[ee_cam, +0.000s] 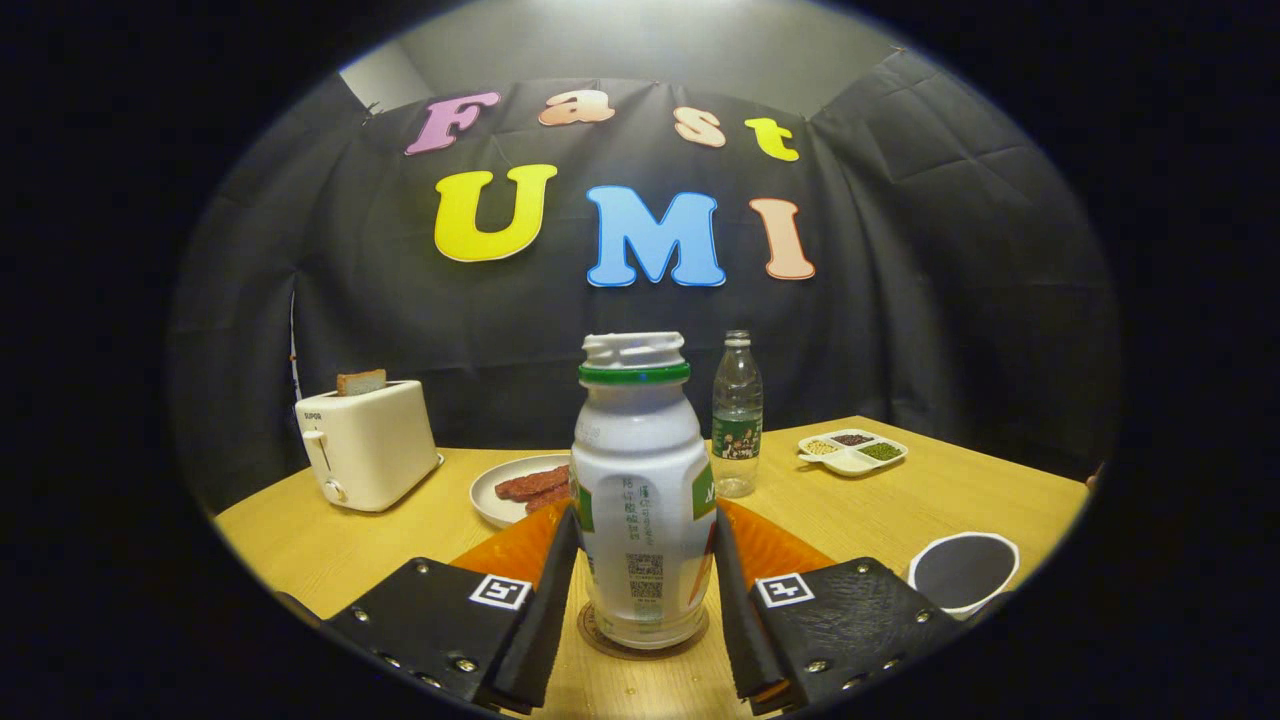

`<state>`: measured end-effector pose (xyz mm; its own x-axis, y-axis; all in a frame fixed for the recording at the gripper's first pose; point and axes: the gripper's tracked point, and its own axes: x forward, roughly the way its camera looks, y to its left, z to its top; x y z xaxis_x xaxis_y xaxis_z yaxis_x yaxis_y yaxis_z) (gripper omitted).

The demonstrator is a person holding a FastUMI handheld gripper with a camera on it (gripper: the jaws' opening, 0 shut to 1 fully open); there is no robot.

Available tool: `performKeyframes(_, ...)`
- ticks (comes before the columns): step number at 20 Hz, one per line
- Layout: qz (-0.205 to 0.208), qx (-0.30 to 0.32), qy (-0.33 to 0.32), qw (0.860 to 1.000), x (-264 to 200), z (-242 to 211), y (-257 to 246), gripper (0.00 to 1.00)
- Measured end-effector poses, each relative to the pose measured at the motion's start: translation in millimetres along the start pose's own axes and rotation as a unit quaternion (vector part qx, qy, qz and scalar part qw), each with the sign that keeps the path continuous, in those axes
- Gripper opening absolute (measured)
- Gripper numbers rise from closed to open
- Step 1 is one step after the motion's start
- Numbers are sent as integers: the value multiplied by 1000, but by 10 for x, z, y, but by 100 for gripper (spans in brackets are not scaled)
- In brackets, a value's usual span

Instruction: Take the bottle from table, then pour the juice into the cup, finally place the bottle on the coaster

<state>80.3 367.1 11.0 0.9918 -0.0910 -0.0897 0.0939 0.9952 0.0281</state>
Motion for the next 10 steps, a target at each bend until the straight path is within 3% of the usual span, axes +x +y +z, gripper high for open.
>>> performKeyframes(8, 7, -3, 1, 1000, 113, -153, 50, 67)
performKeyframes(10, 1, -3, 0, 1000, 93, -181, 50, 74)
